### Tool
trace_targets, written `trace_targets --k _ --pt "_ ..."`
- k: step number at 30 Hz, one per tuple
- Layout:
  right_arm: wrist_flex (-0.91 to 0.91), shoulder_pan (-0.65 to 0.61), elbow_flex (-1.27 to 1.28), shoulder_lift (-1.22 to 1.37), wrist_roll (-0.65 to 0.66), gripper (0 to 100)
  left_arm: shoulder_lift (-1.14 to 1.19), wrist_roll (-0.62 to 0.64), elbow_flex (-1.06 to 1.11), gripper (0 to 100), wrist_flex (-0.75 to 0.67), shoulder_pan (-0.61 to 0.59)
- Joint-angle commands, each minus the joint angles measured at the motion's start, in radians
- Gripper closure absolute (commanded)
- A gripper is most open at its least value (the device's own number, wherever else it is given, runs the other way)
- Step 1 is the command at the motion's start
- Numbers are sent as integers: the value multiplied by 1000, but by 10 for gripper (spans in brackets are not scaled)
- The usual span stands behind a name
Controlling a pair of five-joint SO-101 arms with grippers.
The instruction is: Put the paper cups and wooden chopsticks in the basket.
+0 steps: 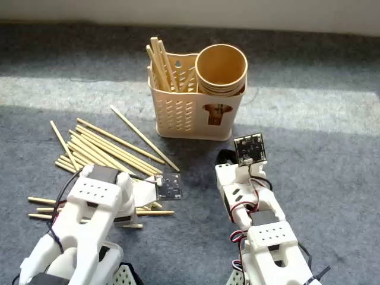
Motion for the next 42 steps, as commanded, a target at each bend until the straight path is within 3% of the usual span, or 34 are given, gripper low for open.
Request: trace_targets --k 1,12,18,27,42 --pt "2 -7 -7 -15 14 975 48 -6 -51 896 -17 13" --pt "2 -7 -8 -15 14 975 51 -3 -67 993 2 13" --pt "1 -10 -12 -15 101 975 51 14 -196 993 173 19" --pt "1 -10 -12 -15 104 975 51 95 -435 994 359 12" --pt "1 -7 -12 -22 109 975 50 411 -931 994 422 13"
